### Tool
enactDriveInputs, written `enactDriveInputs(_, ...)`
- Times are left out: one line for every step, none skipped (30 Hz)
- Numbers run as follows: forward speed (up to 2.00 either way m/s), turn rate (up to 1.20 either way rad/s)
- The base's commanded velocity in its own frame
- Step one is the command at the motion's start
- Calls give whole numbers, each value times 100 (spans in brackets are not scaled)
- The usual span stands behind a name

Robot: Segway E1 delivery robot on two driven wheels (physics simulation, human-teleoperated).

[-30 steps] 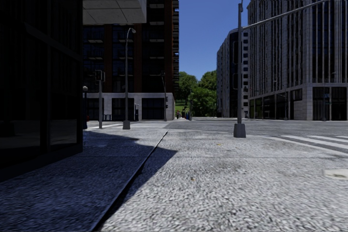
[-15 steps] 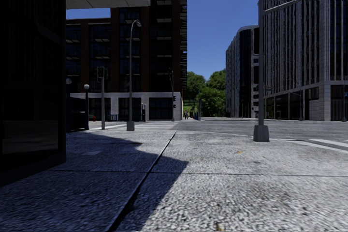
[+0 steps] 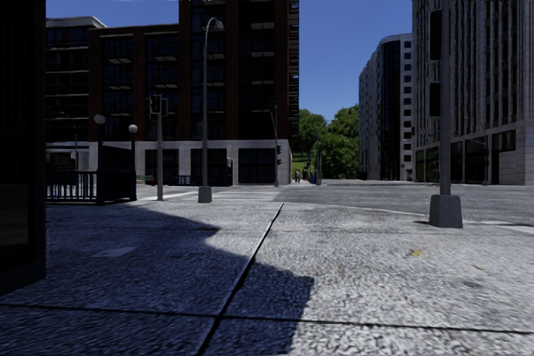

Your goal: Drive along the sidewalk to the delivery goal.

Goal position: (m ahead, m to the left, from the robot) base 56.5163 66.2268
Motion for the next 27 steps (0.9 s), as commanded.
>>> enactDriveInputs(200, 23)
enactDriveInputs(200, 23)
enactDriveInputs(200, 23)
enactDriveInputs(200, 23)
enactDriveInputs(200, 23)
enactDriveInputs(200, 23)
enactDriveInputs(200, 23)
enactDriveInputs(200, 23)
enactDriveInputs(200, 23)
enactDriveInputs(200, 23)
enactDriveInputs(200, 23)
enactDriveInputs(200, 23)
enactDriveInputs(200, 23)
enactDriveInputs(200, 23)
enactDriveInputs(200, 23)
enactDriveInputs(200, 23)
enactDriveInputs(200, 23)
enactDriveInputs(200, 23)
enactDriveInputs(200, 23)
enactDriveInputs(200, 23)
enactDriveInputs(200, 23)
enactDriveInputs(200, 23)
enactDriveInputs(200, 23)
enactDriveInputs(200, 0)
enactDriveInputs(200, 0)
enactDriveInputs(200, 0)
enactDriveInputs(200, 0)
